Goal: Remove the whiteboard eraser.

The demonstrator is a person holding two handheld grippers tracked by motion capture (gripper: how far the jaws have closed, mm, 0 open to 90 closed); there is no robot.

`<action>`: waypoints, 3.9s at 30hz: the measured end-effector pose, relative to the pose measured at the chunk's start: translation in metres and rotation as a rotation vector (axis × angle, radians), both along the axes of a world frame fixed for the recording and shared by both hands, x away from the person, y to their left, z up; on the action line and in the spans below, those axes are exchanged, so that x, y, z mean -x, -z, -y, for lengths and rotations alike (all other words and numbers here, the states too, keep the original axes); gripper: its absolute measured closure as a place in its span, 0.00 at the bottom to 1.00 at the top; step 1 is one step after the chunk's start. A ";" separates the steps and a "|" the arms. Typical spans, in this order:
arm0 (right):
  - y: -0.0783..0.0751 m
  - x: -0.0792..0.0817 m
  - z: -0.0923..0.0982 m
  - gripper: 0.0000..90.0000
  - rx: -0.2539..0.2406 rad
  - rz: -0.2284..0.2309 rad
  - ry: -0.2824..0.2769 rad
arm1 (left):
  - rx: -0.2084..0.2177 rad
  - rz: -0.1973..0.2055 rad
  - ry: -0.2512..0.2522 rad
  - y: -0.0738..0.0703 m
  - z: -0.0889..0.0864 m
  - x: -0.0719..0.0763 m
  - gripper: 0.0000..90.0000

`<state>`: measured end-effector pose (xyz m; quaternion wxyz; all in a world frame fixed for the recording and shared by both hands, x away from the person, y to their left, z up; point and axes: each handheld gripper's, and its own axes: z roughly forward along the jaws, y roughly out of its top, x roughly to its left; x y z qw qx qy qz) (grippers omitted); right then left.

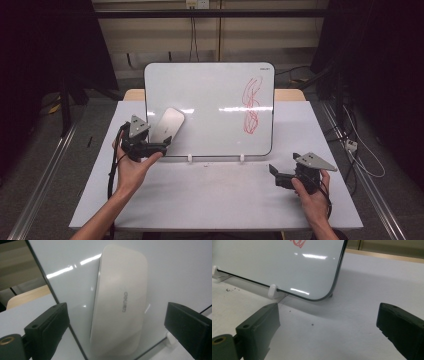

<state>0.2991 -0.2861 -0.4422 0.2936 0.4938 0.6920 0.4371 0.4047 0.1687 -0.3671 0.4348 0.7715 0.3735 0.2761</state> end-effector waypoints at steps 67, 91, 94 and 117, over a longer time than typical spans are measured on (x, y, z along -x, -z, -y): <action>0.003 0.000 0.000 0.05 0.007 -0.024 -0.009 | -0.211 0.026 -0.022 0.013 0.037 -0.021 0.34; 0.003 0.000 0.000 0.05 0.009 -0.024 -0.013 | -0.193 0.016 -0.006 0.012 0.034 -0.022 0.34; 0.003 0.000 0.000 0.05 0.008 -0.024 -0.014 | -0.189 0.019 -0.006 0.012 0.034 -0.021 0.34; 0.002 -0.001 -0.001 0.05 0.005 -0.024 -0.016 | -0.117 0.044 0.048 -0.002 0.032 -0.008 0.34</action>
